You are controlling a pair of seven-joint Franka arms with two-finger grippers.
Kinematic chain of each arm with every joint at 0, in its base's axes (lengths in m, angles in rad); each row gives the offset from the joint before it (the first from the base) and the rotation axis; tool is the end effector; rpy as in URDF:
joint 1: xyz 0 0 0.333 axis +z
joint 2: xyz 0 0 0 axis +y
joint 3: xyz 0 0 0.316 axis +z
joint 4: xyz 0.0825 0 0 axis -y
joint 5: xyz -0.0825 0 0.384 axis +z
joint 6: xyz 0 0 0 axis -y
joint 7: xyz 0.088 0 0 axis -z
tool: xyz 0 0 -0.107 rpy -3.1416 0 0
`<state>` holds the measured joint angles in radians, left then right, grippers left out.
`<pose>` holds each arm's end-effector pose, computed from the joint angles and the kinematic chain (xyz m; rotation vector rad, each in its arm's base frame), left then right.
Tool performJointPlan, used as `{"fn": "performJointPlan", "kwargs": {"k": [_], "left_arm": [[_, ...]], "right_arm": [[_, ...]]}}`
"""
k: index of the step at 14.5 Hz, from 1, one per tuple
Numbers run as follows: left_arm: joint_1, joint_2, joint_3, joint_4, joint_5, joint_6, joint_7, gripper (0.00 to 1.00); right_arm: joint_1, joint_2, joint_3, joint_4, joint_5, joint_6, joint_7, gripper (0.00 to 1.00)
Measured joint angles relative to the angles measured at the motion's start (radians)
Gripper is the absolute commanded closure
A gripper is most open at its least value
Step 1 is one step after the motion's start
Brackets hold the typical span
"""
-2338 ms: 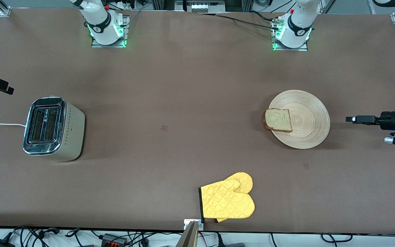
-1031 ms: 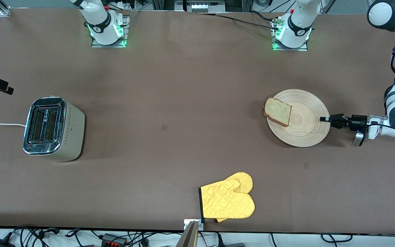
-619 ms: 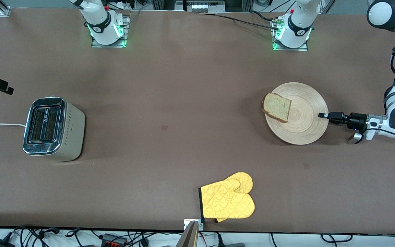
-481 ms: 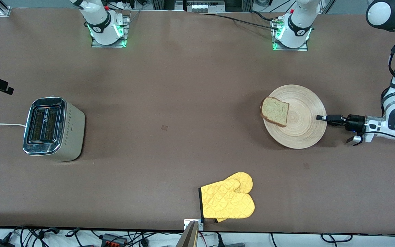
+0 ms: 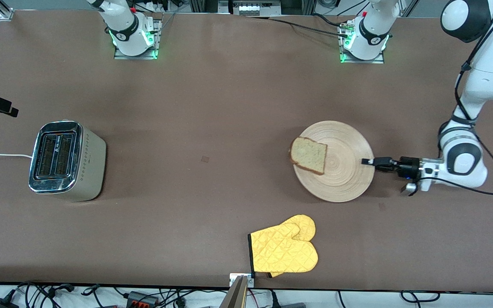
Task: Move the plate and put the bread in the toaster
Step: 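Slide the plate with the left gripper toward the toaster, then release the plate with the left gripper while the right gripper reaches the bread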
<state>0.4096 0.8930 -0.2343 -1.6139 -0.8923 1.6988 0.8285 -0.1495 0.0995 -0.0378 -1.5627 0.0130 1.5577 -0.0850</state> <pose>0.6163 0.0455 0.1154 1.9088 -0.1078 -0.1929 0.5701 -0.1056 0.5708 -3.1101 0.1600 0.1593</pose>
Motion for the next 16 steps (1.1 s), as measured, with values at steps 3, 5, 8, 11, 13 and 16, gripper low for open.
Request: {"fn": "performJointPlan", "kwargs": {"k": [3,5,8,11,13,16], "left_arm": [[-0.023,0.0,-0.079,-0.055,-0.07,0.141,-0.001,0.99],[-0.063,0.0,-0.116,-0.085,-0.129,0.216,-0.001,0.99],[-0.176,0.0,-0.127,-0.097,-0.239,0.316,-0.001,0.99],[-0.31,0.0,-0.131,-0.1,-0.382,0.426,-0.001,0.99],[-0.398,0.0,-0.131,-0.103,-0.454,0.506,-0.001,0.99],[-0.489,0.0,-0.131,-0.108,-0.53,0.578,-0.001,0.99]], "right_arm": [[0.005,0.0,0.004,0.0,0.0,-0.015,0.0,0.0],[0.007,0.0,0.004,0.0,0.0,-0.027,0.0,0.0],[0.007,0.001,0.004,0.0,0.0,-0.078,0.003,0.0],[0.01,0.002,0.007,0.0,0.001,-0.113,0.003,0.0],[0.028,0.011,0.01,0.0,0.001,-0.123,0.0,0.0],[0.06,0.037,0.011,0.0,0.001,-0.131,0.001,0.0]]}}
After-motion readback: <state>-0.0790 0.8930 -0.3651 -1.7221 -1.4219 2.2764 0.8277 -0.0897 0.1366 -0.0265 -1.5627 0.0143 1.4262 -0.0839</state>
